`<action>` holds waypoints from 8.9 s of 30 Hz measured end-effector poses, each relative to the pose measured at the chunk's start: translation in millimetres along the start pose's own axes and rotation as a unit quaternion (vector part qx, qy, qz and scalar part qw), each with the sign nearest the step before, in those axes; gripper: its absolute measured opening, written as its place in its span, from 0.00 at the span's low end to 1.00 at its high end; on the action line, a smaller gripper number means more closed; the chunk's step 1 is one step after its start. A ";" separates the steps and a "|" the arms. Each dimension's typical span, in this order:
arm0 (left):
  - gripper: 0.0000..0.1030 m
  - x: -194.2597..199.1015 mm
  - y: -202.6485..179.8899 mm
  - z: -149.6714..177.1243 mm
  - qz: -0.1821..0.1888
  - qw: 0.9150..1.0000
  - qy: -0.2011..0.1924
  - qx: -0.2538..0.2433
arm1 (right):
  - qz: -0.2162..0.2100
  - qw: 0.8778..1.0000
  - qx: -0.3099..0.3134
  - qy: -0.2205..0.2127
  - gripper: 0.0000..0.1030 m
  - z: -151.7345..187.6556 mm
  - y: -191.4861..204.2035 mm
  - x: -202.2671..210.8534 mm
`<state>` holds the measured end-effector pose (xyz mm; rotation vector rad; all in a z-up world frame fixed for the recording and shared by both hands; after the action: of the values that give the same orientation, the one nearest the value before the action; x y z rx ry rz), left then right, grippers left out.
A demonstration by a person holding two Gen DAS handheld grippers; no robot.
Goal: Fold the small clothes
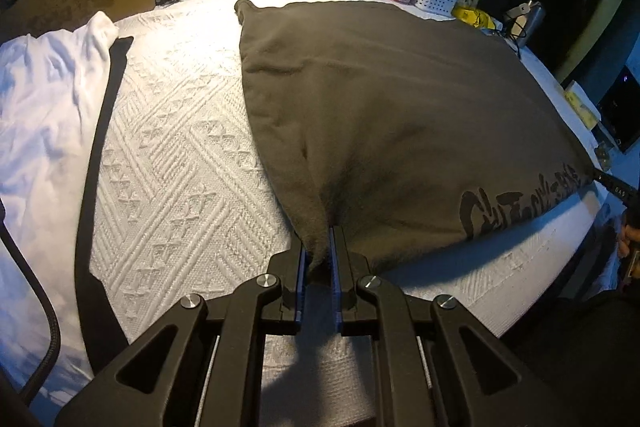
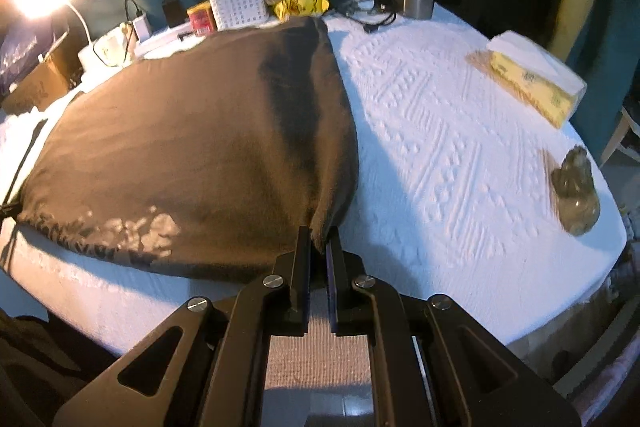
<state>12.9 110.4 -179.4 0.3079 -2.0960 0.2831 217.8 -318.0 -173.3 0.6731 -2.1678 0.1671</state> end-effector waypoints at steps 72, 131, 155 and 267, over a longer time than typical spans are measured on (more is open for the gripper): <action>0.34 -90.0 56.5 -163.5 -0.090 0.996 -0.024 0.014 | 0.037 0.999 -0.022 -0.005 0.04 -112.9 -32.5 -84.0; 0.04 -5.2 -21.6 -76.2 0.011 0.998 -0.061 0.006 | 0.089 0.996 -0.007 -0.025 0.53 -38.0 -12.5 22.8; 0.88 38.7 -34.9 -66.1 -0.054 0.987 -0.151 -0.026 | -0.007 0.993 -0.112 0.028 0.64 18.3 15.6 8.2; 0.88 5.0 15.5 -107.0 -0.023 0.989 -0.147 0.020 | -0.117 0.986 0.123 0.005 0.12 -96.5 263.5 -84.1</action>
<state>90.7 158.9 -121.7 0.4444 -2.3712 0.2655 189.6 -27.6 -146.6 1.0583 -2.0576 0.3151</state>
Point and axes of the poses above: each gripper's, at about its wrist camera, not at the fingertips, and x roughly against the way its jaws point, y to its left, z to its underside, the point moved 10 cm from there along -x, roughly the way its jaws point, and after that the axes turned 6 degrees about -z, right-handed, at the moved point
